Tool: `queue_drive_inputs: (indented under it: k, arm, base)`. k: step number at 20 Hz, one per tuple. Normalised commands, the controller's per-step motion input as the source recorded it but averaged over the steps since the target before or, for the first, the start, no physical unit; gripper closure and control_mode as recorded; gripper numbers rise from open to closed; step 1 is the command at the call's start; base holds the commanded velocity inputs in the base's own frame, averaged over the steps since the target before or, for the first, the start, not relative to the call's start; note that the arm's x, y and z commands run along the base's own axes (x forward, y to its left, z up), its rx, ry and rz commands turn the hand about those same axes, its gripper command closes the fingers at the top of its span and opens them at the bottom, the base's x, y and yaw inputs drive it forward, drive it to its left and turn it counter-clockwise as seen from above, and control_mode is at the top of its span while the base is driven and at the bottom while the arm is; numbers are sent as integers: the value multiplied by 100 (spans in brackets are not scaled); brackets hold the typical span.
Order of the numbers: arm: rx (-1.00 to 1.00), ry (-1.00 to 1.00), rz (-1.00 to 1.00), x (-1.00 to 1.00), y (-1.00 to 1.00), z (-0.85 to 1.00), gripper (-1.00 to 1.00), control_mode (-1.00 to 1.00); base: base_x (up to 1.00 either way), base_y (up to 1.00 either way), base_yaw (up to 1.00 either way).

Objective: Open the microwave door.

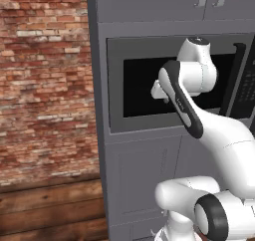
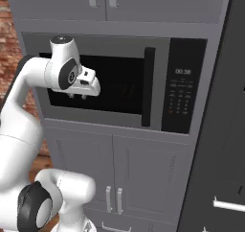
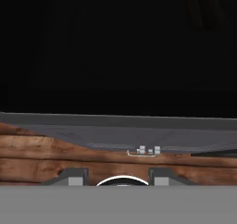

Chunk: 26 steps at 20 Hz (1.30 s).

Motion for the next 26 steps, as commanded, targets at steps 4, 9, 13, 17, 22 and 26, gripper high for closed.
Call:
queue_drive_inputs:
  k: [4,9,13,17,22,26]
  arm:
    - [0,0,0,-22,0,-1,-100,-100]
    - [0,0,0,-15,0,-1,-100,-100]
    - [0,0,0,0,0,0,-100,-100]
    - [0,0,0,0,0,0,-100,-100]
    - [0,0,0,-15,0,0,-100,100]
    - [0,0,0,0,0,0,-100,100]
  base:
    - [0,0,0]
    - [0,0,0]
    - [0,0,0]
    - [0,0,0]
    - [-25,-3,0]
    - [-74,-18,0]
